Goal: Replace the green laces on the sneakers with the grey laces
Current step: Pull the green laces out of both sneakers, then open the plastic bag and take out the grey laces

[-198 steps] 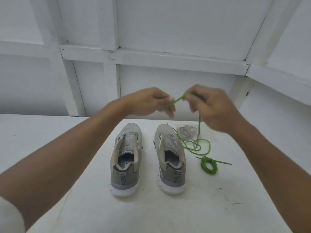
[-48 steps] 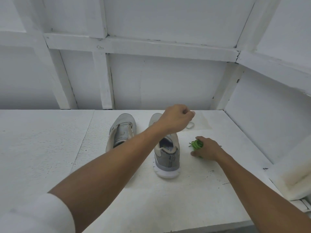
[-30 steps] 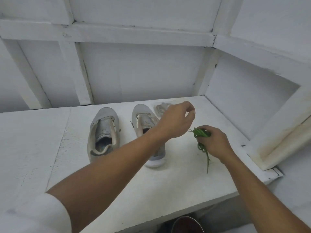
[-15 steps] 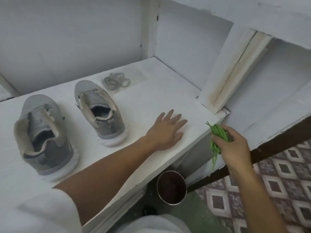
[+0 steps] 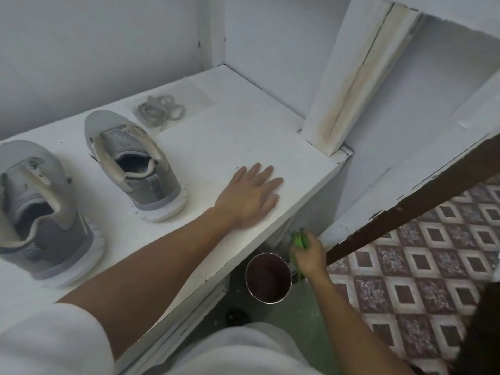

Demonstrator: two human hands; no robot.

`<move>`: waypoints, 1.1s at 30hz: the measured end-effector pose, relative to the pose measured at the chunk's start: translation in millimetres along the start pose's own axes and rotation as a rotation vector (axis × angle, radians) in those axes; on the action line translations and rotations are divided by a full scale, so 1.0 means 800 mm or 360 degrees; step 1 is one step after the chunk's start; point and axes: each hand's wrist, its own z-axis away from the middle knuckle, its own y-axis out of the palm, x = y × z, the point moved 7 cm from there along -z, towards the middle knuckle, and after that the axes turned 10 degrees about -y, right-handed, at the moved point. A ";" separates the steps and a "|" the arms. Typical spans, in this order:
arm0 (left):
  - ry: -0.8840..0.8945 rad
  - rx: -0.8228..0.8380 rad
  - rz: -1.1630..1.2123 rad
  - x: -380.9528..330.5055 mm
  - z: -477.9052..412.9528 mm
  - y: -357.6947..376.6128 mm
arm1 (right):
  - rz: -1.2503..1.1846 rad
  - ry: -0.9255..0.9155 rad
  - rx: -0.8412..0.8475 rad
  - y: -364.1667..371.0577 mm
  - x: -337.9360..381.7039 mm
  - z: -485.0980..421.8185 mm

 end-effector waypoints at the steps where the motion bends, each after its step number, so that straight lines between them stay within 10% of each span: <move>1: -0.0004 0.0005 -0.0003 0.000 0.000 0.000 | 0.0054 0.0031 0.0075 0.007 -0.004 -0.004; 22: -0.0188 -0.0144 0.0459 0.011 -0.006 -0.029 | -0.0295 -0.0316 -0.0563 -0.111 0.153 -0.006; 33: -0.0658 -0.0728 0.1066 0.068 0.002 -0.191 | -0.0228 -0.0915 -0.0296 -0.079 0.348 -0.042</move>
